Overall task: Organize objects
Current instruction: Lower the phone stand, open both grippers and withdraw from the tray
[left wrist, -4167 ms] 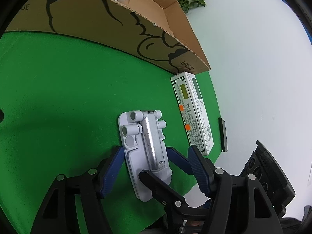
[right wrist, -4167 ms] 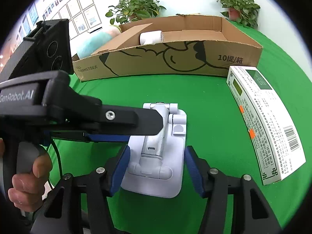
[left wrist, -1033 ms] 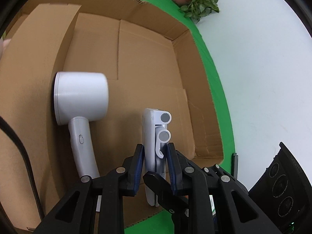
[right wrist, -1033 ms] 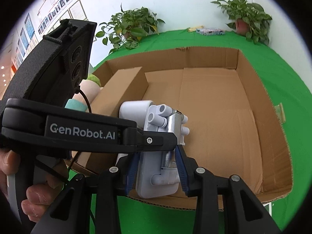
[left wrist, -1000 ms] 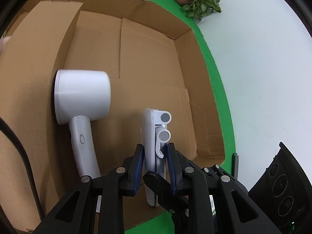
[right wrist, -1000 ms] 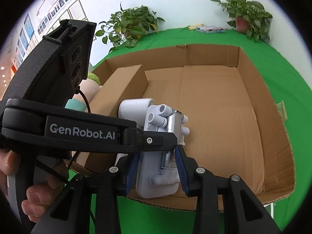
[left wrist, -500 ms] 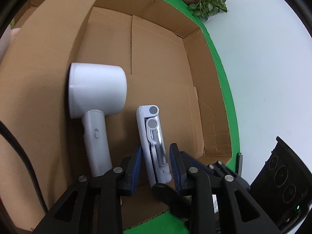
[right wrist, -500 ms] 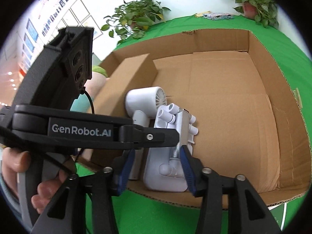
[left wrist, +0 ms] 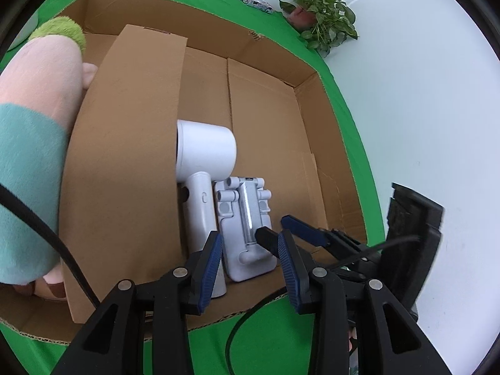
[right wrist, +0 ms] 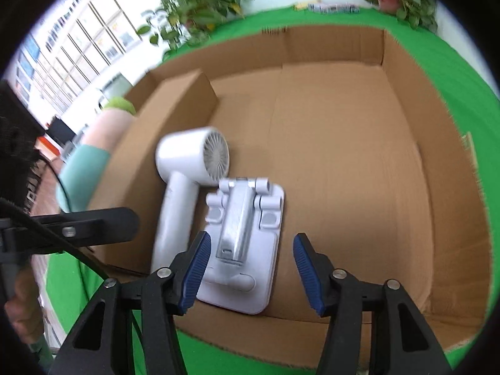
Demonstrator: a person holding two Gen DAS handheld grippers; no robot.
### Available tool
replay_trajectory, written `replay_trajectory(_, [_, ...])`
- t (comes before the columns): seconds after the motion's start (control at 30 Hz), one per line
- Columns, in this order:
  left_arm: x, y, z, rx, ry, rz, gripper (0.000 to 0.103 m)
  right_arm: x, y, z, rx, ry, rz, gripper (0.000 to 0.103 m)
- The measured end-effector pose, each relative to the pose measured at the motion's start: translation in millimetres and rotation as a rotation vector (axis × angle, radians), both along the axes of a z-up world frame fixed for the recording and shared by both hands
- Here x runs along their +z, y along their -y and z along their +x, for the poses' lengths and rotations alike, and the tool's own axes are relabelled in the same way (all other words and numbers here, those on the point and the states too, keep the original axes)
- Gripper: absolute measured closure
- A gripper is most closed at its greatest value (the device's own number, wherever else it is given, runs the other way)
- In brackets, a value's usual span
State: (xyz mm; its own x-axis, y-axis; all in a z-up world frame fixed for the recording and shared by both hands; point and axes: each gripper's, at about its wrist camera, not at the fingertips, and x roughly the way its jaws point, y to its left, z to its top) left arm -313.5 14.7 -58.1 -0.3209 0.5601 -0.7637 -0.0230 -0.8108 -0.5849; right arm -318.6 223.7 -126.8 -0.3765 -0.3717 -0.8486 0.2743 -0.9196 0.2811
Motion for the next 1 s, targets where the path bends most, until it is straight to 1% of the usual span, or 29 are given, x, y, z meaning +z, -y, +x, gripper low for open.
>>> replay_trajectory(0.03, [0,1,1,0.000,0.000,-0.001,0.068,-6,3,-1,-0.001,0.023,0.011,0.058])
replay_trajectory(0.07, [-1,2,2,-0.001,0.001,-0.001,0.068,-9,6,-1,0.003,0.030,-0.001,0.059])
replay_trajectory(0.13, [-2,1,2,-0.002,-0.002,-0.007,0.068,-9,11,1,0.002,0.010,0.018,0.060])
replay_trajectory(0.23, [-4,1,2,-0.001,-0.004,-0.008,0.068,-10,18,2,-0.001,0.012,0.024,0.060])
replay_trajectory(0.37, [-7,0,-1,0.008,-0.005,0.000,0.068,-11,21,1,-0.034,0.035,0.021,0.060])
replay_trajectory(0.53, [-8,-1,-2,0.011,-0.009,-0.006,0.068,-9,26,0,-0.045,0.050,0.025,0.060])
replay_trajectory(0.8, [-1,2,5,0.012,-0.034,-0.036,0.068,-7,23,2,-0.030,0.027,0.038,0.059])
replay_trajectory(1.0, [4,-1,8,0.011,-0.059,-0.090,0.068,-6,25,5,0.003,-0.016,0.066,0.059])
